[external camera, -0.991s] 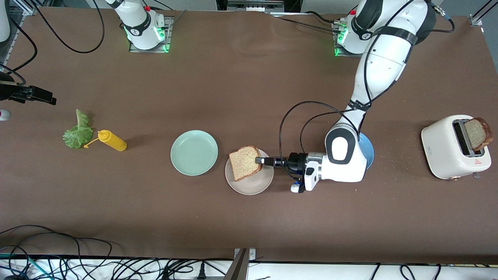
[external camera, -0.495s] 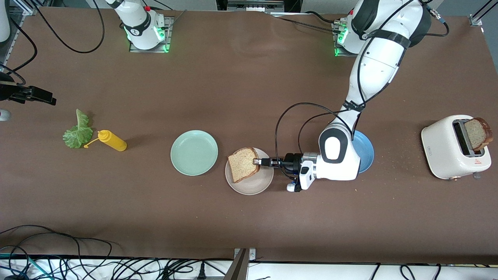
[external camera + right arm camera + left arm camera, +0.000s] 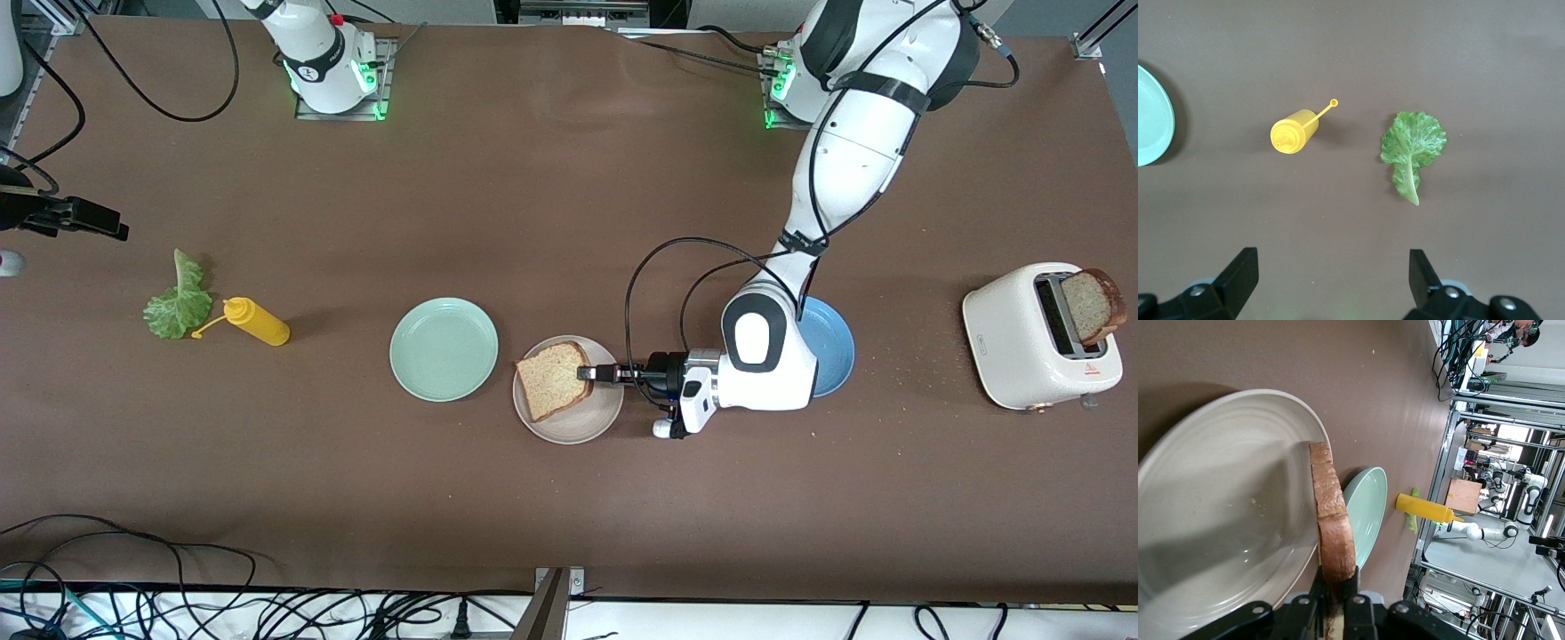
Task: Make sandwich on beige plate with both arms
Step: 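Lower the bread onto the beige plate and open the left gripper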
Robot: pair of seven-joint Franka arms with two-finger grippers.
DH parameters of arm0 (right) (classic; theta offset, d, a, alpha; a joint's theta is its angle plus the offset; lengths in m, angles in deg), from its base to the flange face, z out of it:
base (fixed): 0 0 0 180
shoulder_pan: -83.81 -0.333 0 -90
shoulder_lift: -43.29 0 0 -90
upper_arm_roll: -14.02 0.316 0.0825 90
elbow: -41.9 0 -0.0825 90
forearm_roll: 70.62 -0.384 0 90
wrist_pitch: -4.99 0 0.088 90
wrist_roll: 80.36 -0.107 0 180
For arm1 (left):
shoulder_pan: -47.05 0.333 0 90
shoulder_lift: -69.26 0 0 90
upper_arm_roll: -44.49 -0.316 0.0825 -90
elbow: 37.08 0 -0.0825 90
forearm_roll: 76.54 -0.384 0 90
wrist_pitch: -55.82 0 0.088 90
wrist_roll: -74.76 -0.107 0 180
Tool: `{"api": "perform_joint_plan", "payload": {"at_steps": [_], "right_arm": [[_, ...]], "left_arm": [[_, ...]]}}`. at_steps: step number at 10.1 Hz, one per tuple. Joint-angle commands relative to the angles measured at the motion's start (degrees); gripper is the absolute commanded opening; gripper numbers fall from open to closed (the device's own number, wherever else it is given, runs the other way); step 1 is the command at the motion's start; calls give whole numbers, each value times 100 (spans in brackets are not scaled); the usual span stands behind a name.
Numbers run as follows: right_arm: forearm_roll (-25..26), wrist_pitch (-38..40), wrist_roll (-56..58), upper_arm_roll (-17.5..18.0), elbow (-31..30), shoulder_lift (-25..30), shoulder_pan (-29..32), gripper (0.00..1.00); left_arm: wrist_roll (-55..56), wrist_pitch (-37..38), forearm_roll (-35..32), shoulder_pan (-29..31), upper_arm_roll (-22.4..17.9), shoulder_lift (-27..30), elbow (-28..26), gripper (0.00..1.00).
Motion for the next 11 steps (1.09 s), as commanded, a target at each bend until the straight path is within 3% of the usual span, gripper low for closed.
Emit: {"api": "perform_joint_plan", "payload": {"at_steps": [1, 3, 4, 7, 11], "right_arm": [[-17, 49, 85, -4, 91, -15, 12, 100], [-17, 58, 85, -4, 91, -15, 12, 100], [-17, 40, 85, -13, 91, -23, 38, 100], [61, -318, 85, -83, 91, -426, 108, 100], [132, -978, 85, -320, 56, -1409, 319, 100]], "left_arm": [[-158, -61, -241, -58, -126, -54, 84, 38], [-158, -62, -401, -5, -187, -54, 75, 55], [-158, -61, -471, -5, -275, -45, 75, 58], [-71, -70, -490, 4, -380, 7, 31, 59], [403, -61, -769, 13, -513, 174, -4, 58]]}}
